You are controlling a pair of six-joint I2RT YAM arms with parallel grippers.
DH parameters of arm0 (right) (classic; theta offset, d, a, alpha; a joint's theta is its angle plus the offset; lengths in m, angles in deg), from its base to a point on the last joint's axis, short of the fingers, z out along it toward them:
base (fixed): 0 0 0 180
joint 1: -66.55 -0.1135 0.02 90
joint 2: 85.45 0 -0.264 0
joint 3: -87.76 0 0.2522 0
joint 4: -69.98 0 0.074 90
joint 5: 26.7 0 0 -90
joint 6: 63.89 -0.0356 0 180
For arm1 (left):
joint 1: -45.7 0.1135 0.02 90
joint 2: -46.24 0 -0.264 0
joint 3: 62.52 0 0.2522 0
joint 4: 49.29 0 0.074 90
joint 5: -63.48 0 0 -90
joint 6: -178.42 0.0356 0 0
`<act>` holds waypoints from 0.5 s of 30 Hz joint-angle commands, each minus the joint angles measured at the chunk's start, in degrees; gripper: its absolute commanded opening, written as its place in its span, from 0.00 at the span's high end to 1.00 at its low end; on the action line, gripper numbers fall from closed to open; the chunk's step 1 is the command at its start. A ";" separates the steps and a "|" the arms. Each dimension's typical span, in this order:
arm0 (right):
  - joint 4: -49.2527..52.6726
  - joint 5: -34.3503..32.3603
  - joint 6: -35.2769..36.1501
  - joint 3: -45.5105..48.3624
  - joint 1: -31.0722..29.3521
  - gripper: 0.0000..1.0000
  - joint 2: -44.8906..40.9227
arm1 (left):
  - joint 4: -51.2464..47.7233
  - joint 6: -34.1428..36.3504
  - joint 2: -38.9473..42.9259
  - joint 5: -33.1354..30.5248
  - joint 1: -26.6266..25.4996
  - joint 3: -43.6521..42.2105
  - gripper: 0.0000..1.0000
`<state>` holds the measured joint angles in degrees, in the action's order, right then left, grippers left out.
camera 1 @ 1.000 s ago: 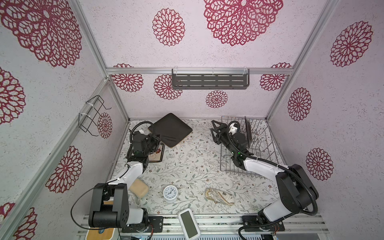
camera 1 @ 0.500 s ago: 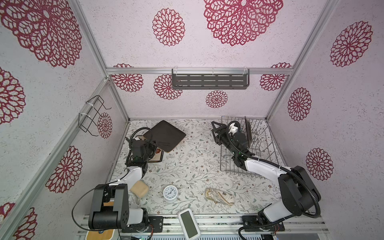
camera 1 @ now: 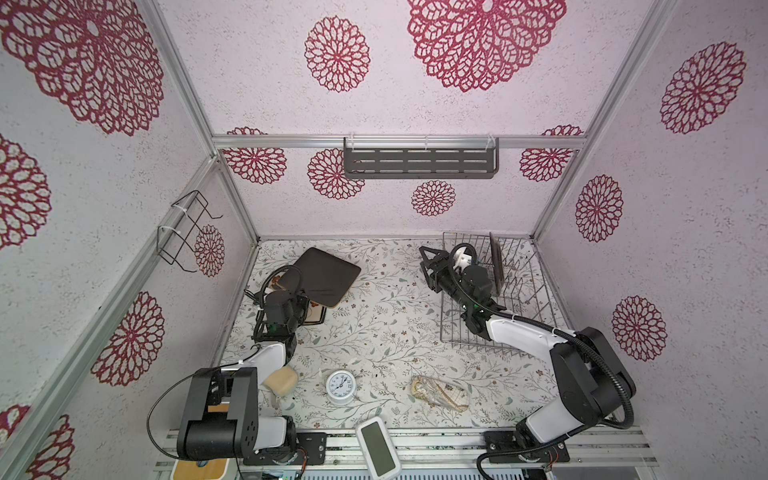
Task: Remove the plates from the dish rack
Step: 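Carry the dark plate over the patterned stack with left gripper while right draws back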
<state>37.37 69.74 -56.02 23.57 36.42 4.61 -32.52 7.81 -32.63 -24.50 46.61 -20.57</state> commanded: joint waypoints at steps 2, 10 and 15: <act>-3.39 3.03 0.99 -2.40 -0.67 0.30 0.59 | 13.25 -2.73 1.46 -0.97 0.63 2.18 1.00; -2.23 5.20 0.87 -4.53 -2.77 0.29 3.41 | 12.02 -4.16 3.44 -4.77 1.64 -0.37 1.00; -2.23 6.21 1.16 -5.90 -4.35 0.29 5.07 | 11.12 -4.68 5.23 -7.52 2.58 -2.21 1.00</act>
<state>37.39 73.83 -56.00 19.98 32.95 9.53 -31.61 4.96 -31.32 -29.64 48.29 -23.90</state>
